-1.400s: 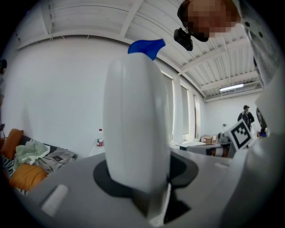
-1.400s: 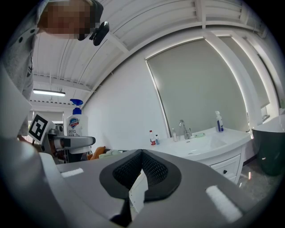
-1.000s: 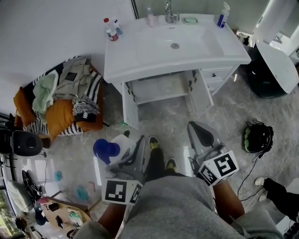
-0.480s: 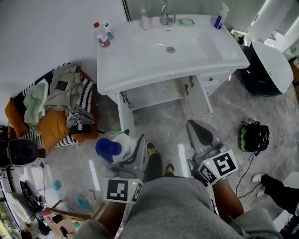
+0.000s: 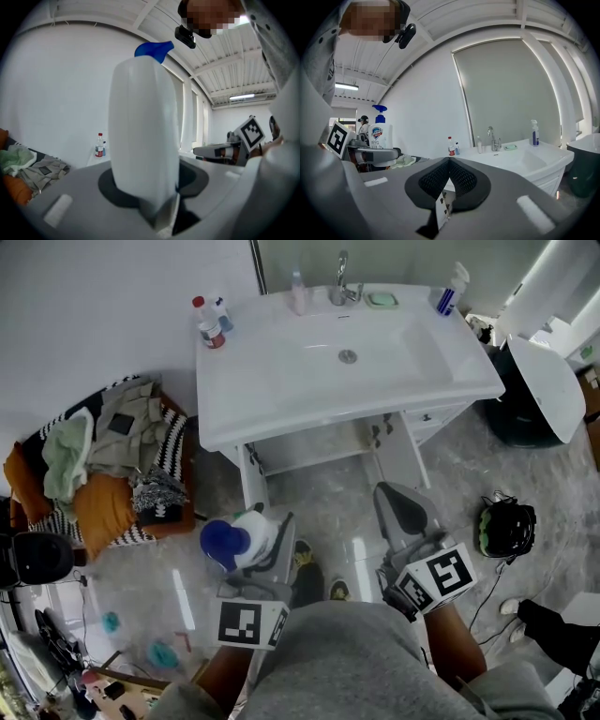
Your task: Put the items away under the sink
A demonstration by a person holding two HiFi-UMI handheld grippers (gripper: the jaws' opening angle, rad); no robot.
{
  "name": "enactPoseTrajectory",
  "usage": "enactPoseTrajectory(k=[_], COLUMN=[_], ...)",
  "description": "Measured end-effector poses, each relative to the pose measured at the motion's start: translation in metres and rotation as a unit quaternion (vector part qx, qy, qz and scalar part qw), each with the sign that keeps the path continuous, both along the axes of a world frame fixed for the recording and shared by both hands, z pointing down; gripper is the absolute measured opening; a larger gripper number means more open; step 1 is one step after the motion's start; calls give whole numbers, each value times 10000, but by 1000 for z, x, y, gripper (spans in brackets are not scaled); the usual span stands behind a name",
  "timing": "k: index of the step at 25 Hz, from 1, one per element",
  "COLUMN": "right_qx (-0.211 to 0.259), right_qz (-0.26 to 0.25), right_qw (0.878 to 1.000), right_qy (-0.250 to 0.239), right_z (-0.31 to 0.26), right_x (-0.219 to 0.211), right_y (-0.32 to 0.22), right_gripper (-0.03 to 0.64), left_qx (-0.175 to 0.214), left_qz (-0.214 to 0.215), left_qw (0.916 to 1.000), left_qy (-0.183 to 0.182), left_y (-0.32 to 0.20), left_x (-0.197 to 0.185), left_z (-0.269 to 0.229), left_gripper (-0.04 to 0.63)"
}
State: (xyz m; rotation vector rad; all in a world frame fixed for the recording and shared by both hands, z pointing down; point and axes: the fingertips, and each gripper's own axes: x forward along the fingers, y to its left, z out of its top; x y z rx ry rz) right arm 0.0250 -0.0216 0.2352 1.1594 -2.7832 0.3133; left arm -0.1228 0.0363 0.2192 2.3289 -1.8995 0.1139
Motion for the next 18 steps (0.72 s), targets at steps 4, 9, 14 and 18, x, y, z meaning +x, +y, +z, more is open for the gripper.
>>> enactPoseTrajectory(k=[4, 9, 14, 18], right_qx=[32, 17, 26, 50], right_qz=[52, 112, 149, 189], right_qw=[10000, 9999, 9998, 9996], right_qy=[56, 111, 161, 208], right_z=[-4, -3, -2, -2], right_x=[-7, -16, -30, -38], right_y=[-10, -22, -33, -42], right_gripper=[-2, -2, -2, -2], left_qx=[6, 27, -6, -39], left_qz=[50, 104, 128, 198], left_qw=[10000, 9999, 9999, 9997], left_qy=[27, 70, 114, 141], left_y=[-13, -26, -38, -46], left_x=[-8, -17, -33, -40], left_z=[-2, -2, 1, 4], left_gripper=[184, 184, 184, 184])
